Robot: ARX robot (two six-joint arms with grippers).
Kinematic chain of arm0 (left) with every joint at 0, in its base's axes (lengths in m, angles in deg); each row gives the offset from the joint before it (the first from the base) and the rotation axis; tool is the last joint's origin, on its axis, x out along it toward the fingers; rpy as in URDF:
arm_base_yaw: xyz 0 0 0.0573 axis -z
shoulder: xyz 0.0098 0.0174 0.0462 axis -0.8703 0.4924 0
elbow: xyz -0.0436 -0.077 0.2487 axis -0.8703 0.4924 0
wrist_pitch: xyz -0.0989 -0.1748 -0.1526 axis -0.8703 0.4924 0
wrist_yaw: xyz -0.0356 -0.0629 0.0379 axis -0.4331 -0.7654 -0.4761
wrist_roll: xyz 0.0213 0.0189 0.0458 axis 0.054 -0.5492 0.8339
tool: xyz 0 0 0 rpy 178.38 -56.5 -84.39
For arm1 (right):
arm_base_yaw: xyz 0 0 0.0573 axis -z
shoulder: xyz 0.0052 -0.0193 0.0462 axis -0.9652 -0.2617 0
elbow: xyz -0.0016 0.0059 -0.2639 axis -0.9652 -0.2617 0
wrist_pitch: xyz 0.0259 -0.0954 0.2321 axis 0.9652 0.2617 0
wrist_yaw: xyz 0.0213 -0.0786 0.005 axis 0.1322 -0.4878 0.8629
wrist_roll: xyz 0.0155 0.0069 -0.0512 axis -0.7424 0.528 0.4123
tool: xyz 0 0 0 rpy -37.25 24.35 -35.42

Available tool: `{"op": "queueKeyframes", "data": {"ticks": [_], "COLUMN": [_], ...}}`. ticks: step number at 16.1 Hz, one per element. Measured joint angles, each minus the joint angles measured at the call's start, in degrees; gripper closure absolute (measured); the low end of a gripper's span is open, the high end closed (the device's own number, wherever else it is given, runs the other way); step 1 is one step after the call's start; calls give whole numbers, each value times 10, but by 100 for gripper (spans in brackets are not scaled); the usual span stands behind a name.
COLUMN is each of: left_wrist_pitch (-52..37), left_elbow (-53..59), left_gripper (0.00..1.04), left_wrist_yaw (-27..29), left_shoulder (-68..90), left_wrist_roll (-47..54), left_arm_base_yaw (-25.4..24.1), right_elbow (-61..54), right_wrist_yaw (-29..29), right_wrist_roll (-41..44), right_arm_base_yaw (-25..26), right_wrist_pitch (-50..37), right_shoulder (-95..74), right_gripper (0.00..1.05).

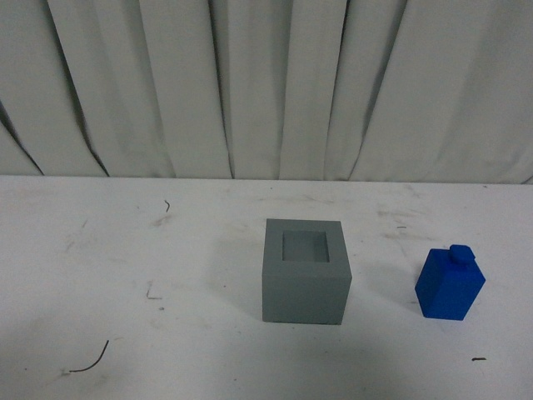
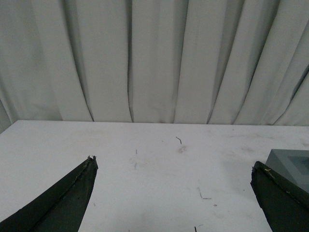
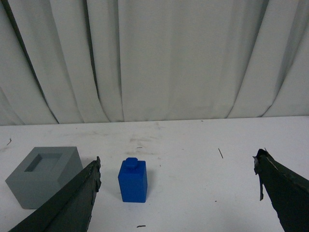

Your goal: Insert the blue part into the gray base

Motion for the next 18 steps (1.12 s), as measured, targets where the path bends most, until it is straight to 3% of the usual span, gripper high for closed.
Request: {"op": "queueKeyframes", "data": {"ticks": [18], "left_wrist_pitch": [0], "left_elbow": [0], "left_gripper": [7], "left_wrist_yaw": [0], "left_shoulder": [0], "left_wrist_roll": [0], "left_arm_base_yaw": [0], "right_elbow": [0], "right_wrist_yaw": [6], "right_wrist_roll": [0], "right_arm_base_yaw": [2], "right_wrist_pitch": [-8], "right_shoulder": [-4], "right_gripper": [6]}}
